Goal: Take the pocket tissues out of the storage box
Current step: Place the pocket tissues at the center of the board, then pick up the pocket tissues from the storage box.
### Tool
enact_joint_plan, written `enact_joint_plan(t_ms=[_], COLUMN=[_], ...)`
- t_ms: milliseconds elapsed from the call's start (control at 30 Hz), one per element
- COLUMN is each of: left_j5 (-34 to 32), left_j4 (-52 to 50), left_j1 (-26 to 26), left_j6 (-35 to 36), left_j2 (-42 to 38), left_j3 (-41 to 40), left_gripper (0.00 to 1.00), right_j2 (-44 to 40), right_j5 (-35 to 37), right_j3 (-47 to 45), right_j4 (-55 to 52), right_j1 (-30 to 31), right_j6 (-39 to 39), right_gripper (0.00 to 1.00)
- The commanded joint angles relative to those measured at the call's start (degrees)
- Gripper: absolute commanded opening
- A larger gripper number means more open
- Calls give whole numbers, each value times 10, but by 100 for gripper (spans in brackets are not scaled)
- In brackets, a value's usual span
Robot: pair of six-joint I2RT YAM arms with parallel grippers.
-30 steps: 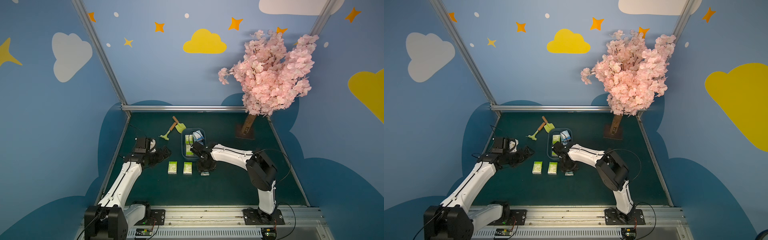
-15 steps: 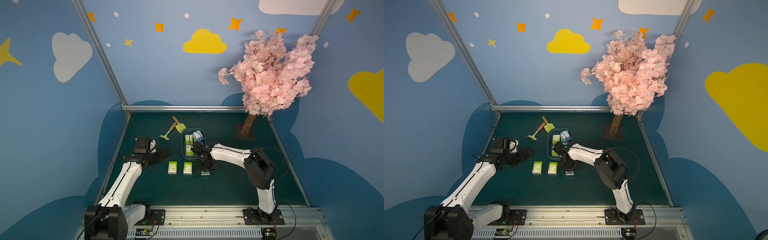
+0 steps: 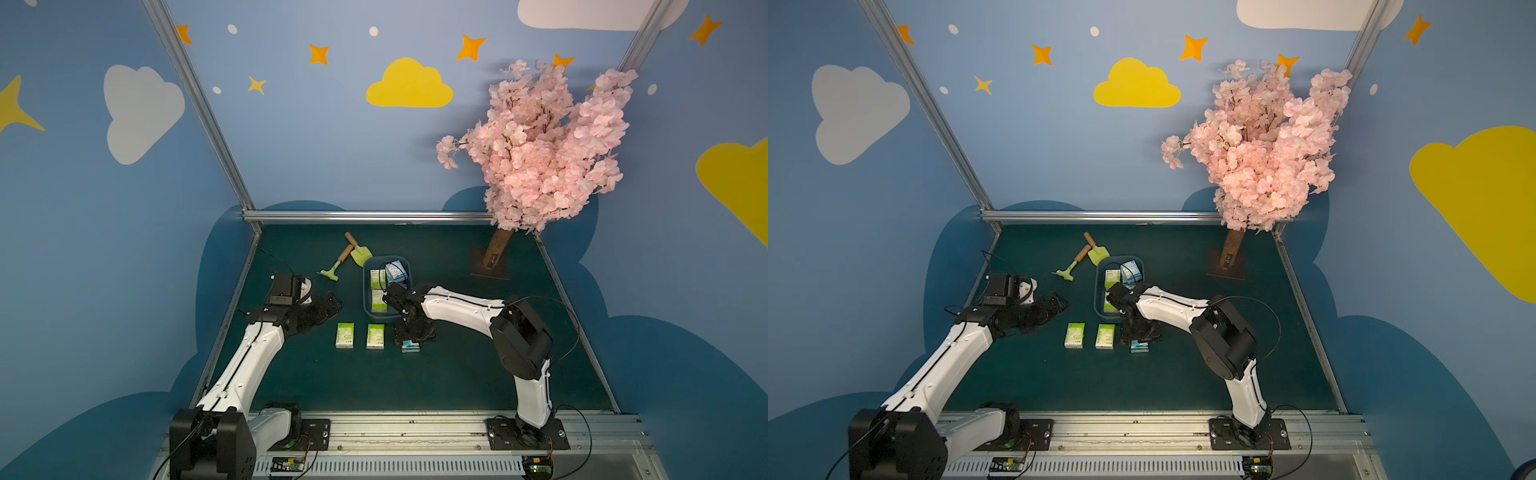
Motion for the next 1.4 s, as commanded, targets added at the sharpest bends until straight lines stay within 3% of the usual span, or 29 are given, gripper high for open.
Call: enact_joint_plan(t_ms=[0,533,1067,1367], left_j5=[1,34,25,10], left_j4=[-4,18,26,31], left_j1=[3,3,3,3], left_j6=[1,2,17,12], left_j2=[6,39,48,50], left_j3=[19,49,49,43], left_gripper=[100,100,100,100], right_j2=[-32,-61,76,176], right_j5=[4,43,40,77], right_j3=[25,150,381,496], right_j4=[-42,-106,-131,-126], right_j1=[-1,-31,-98,-107], right_j6=[-6,-64,-172,-205], right_gripper=[81,98,98,89])
